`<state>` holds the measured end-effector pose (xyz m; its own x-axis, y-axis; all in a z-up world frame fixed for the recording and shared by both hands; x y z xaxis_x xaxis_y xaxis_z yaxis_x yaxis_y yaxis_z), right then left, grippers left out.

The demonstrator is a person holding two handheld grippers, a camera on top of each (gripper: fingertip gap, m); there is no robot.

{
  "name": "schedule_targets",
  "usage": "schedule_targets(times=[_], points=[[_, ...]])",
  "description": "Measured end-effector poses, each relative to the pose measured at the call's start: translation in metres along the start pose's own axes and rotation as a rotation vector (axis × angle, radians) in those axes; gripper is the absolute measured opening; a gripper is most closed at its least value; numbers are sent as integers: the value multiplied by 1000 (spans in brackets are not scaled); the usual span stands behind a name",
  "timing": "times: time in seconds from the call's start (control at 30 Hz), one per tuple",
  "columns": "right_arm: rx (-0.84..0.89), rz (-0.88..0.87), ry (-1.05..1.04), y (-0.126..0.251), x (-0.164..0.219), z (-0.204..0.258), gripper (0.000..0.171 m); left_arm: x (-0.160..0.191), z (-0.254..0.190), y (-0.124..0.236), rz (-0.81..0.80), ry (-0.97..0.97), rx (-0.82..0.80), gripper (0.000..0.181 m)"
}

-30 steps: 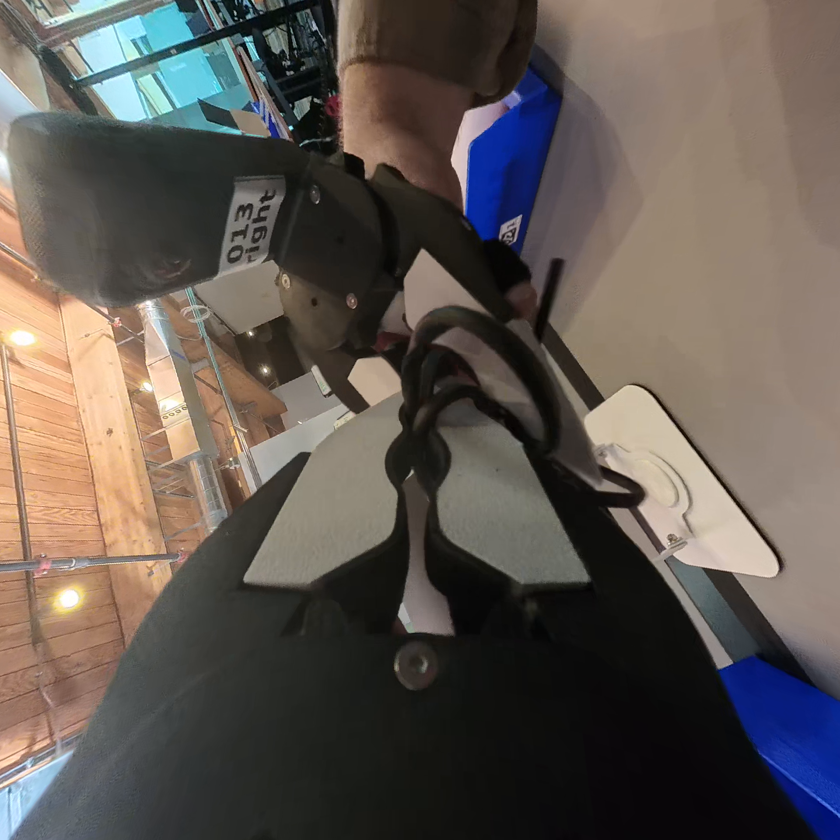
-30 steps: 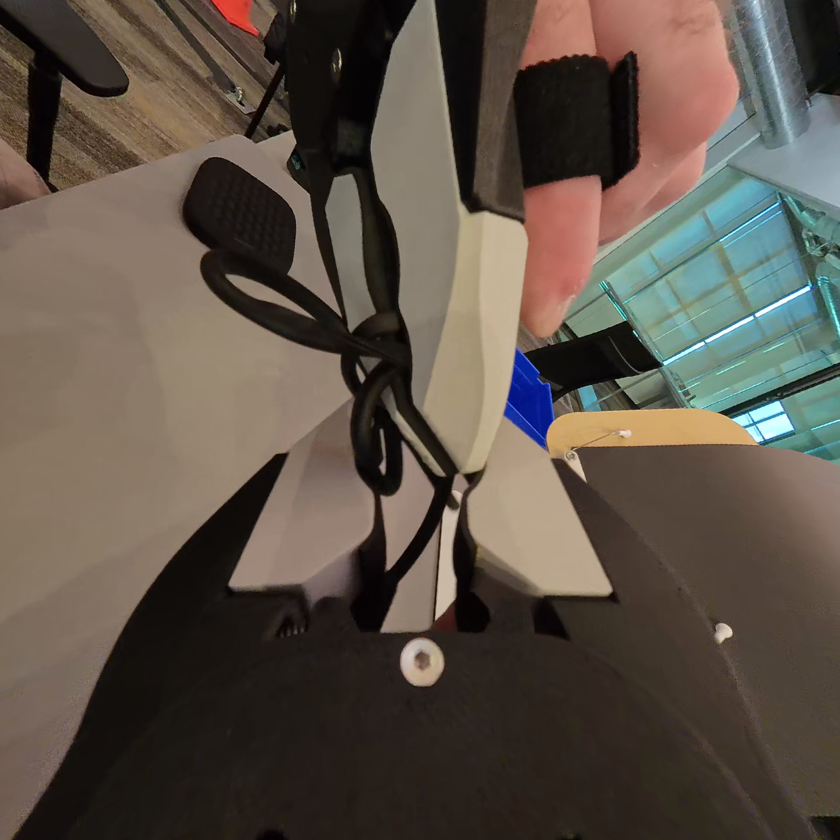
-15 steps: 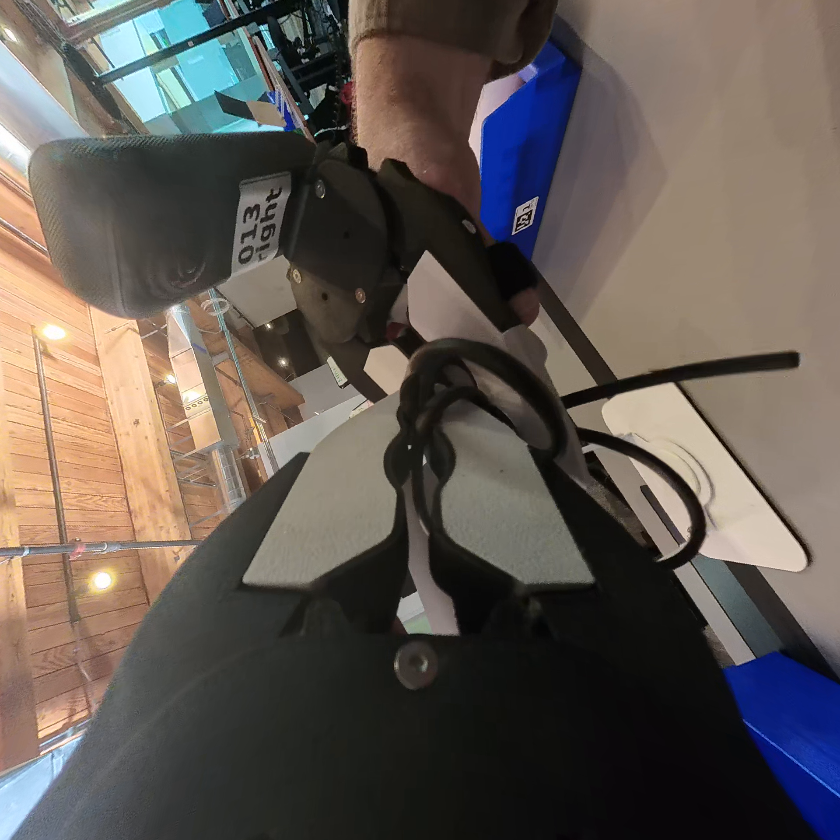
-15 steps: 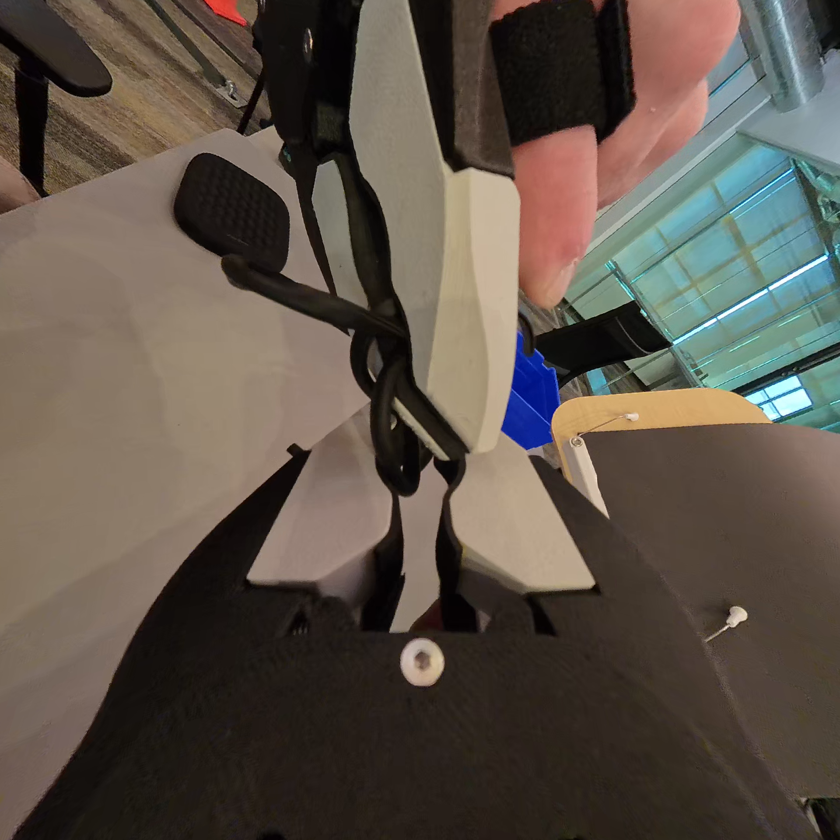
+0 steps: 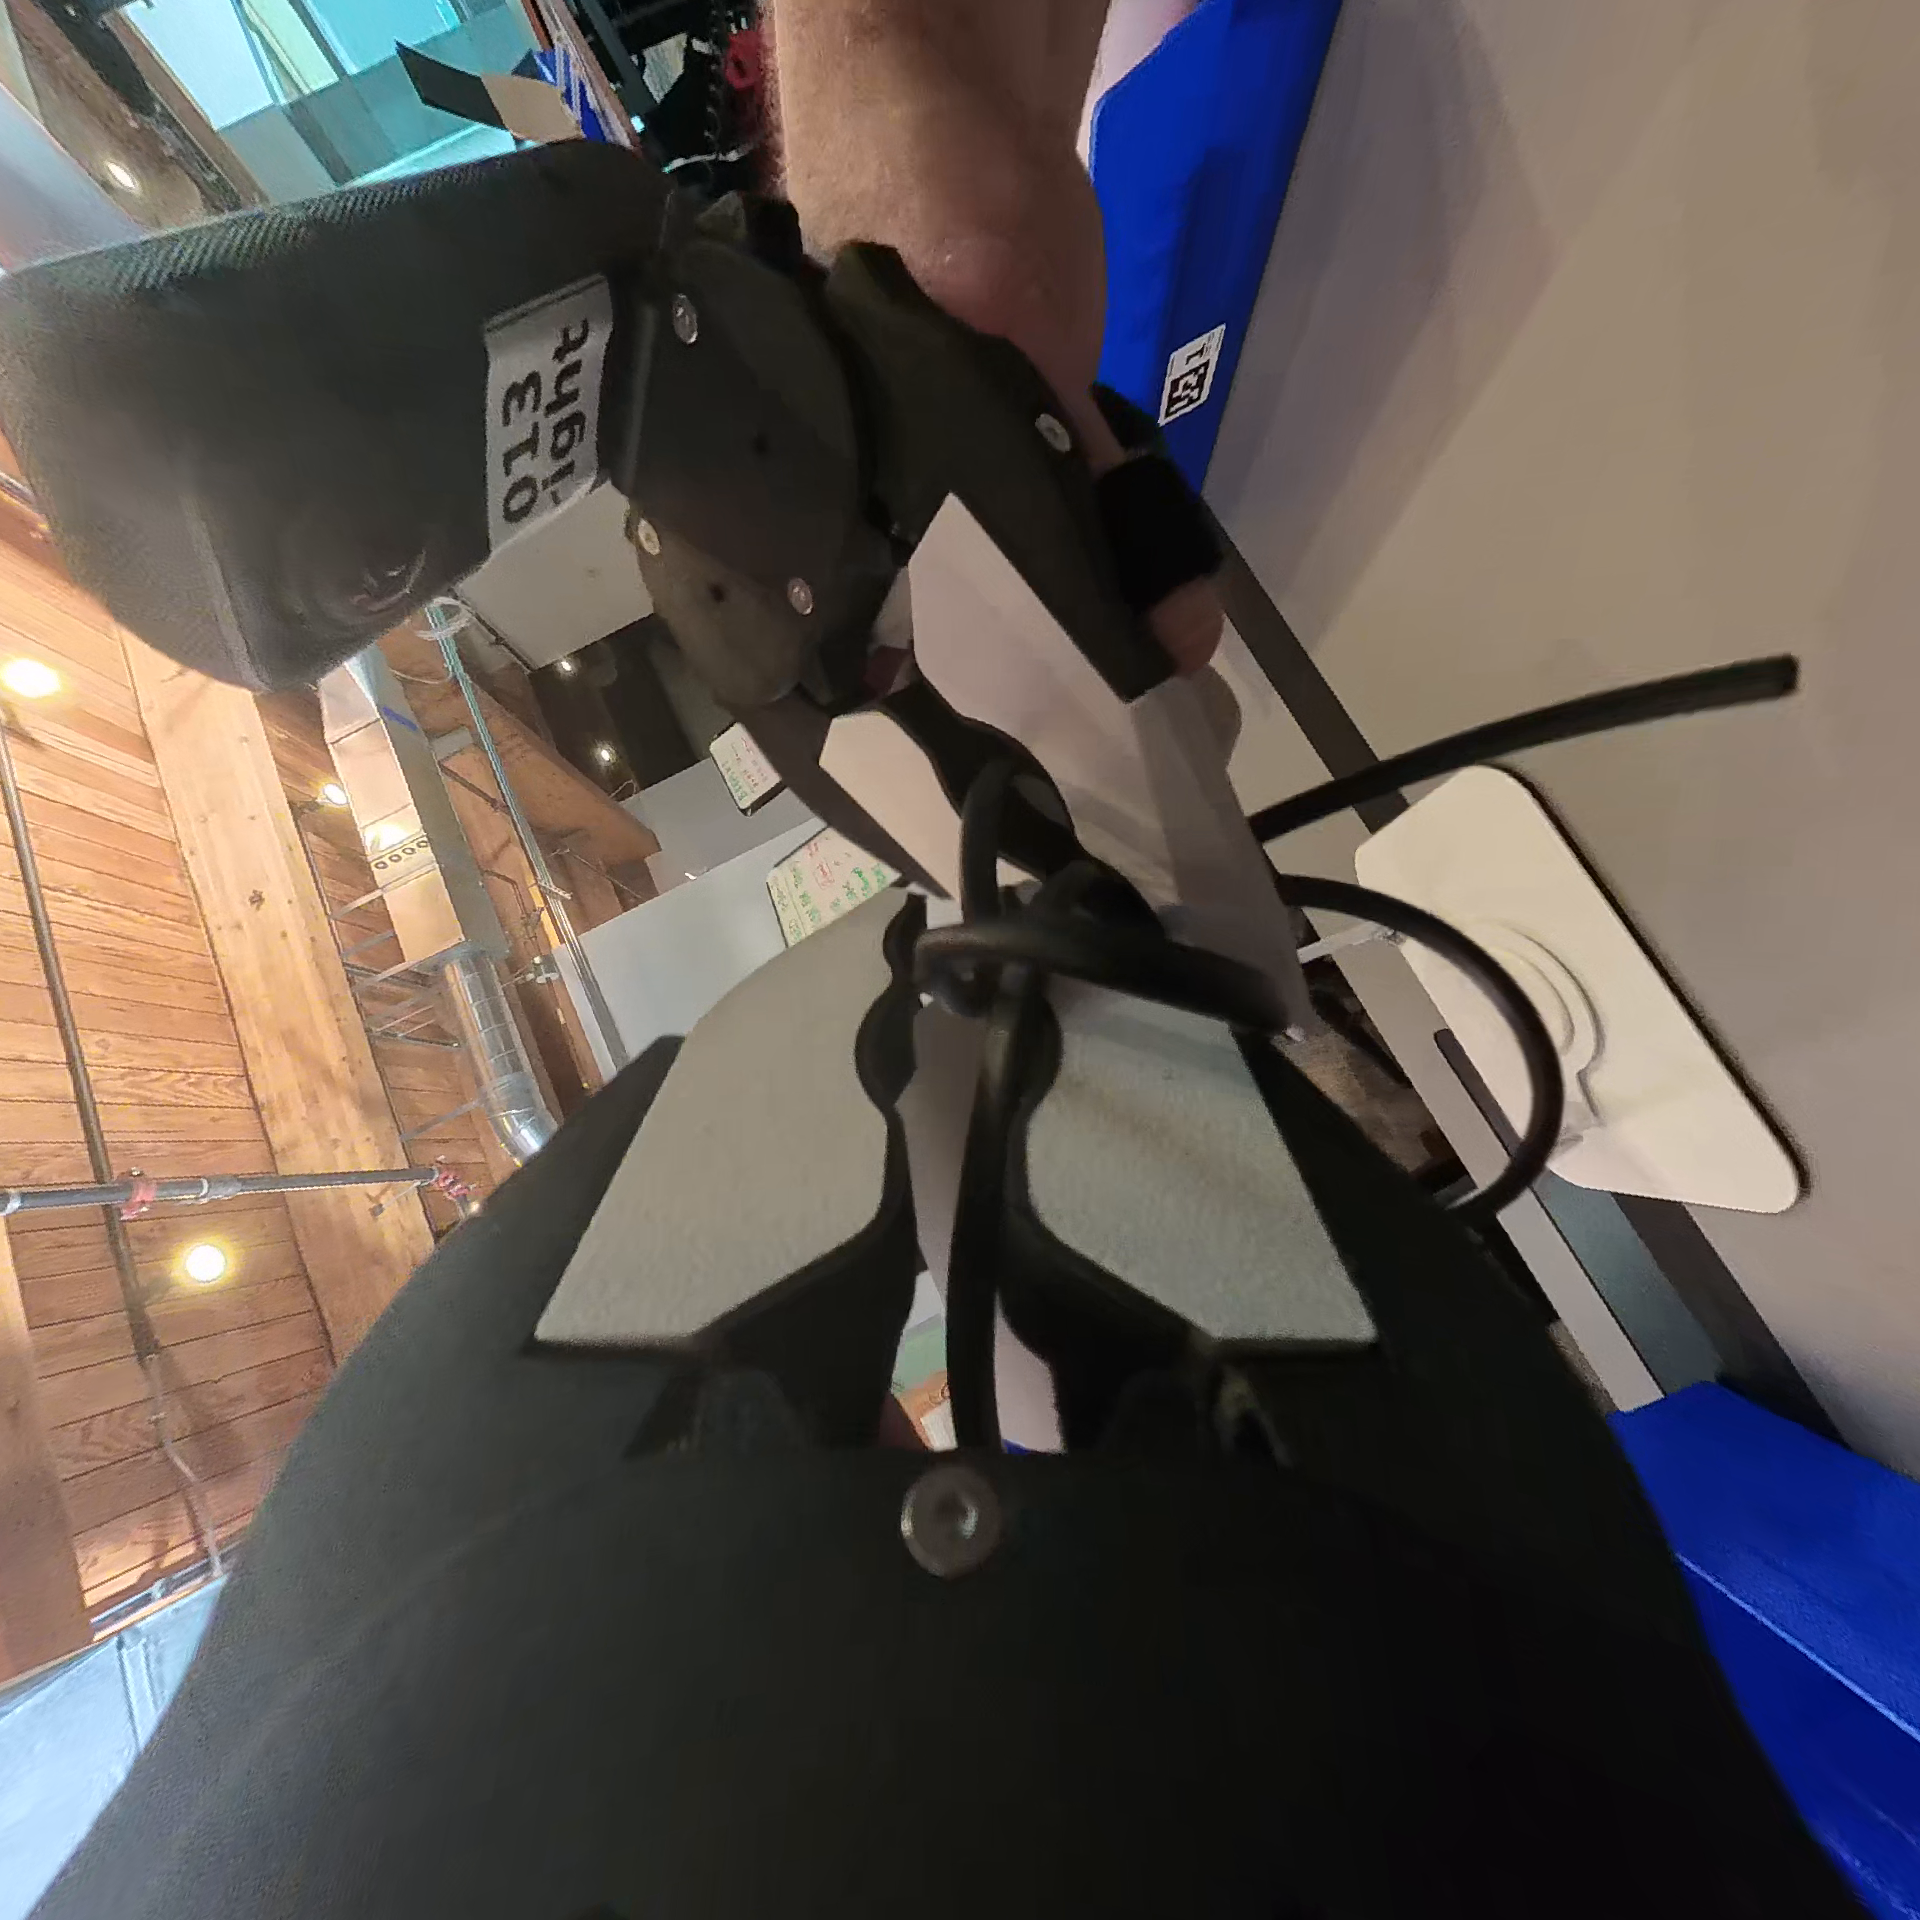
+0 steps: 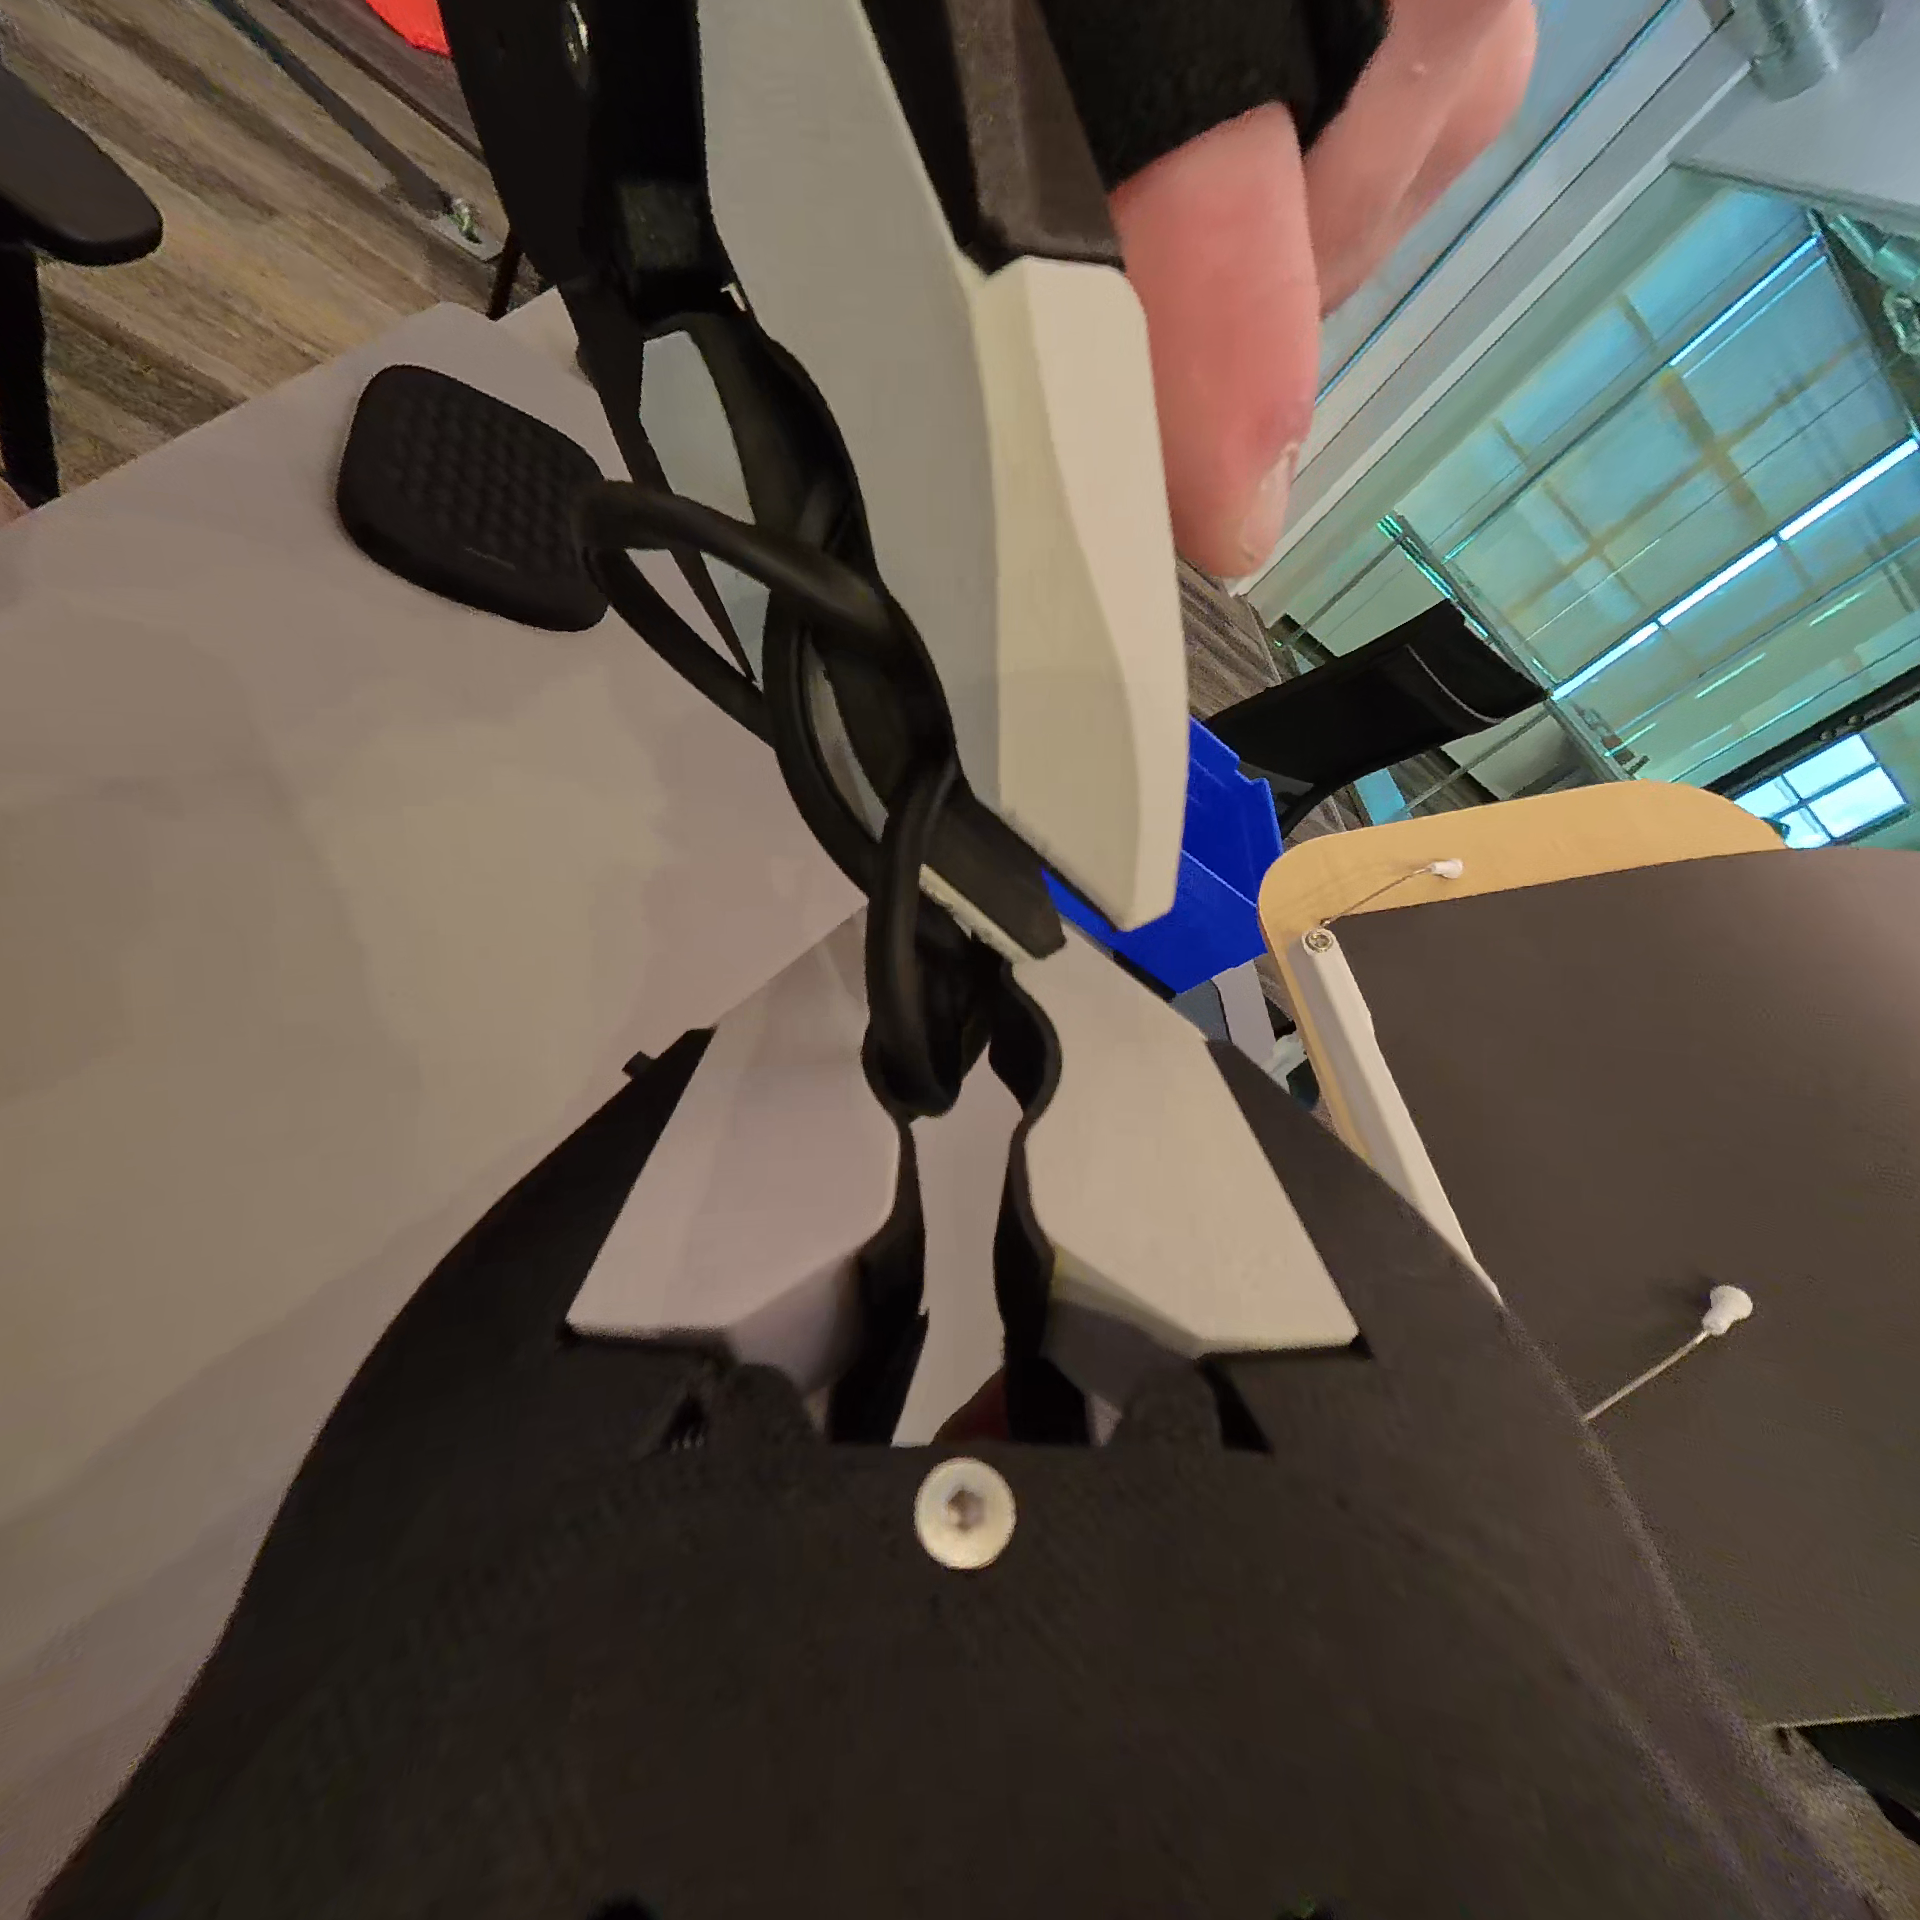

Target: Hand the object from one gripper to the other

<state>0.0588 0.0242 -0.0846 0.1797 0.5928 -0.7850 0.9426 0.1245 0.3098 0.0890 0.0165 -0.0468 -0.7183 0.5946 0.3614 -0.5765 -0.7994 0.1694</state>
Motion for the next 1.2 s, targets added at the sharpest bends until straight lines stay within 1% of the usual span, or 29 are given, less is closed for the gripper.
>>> schedule_targets(times=[0.03, 0.13, 0.33, 0.7, 0.87, 1.2], points=[[0, 0, -7, 0, 1, -1, 2, 1, -1, 1, 3, 4, 23, 13], [-17, -10, -28, 1, 2, 0, 2, 2, 2, 4, 8, 52, 82, 20], [-17, 19, -35, 1, 8, -1, 1, 5, 1, 11, 2, 117, 145, 21], [17, 13, -86, 2, 14, -10, 1, 23, 1, 22, 50, 186, 163, 23], [15, 12, -96, 0, 13, -9, 1, 22, -1, 18, 61, 160, 150, 23], [96, 44, -118, 9, 17, -24, 1, 27, -3, 17, 84, 163, 154, 25]])
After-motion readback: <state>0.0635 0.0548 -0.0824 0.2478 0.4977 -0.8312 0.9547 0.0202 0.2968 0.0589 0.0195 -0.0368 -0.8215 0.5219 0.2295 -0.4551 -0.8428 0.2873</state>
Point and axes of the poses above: each gripper's, where its closed fingertips meet, y back along the fingers, x out of its underside, z = x × y across the jaws, the point moved 2 cm from there along y, back along the fingers, and after that the axes turned 7 degrees about -x, right-handed, at the moved point
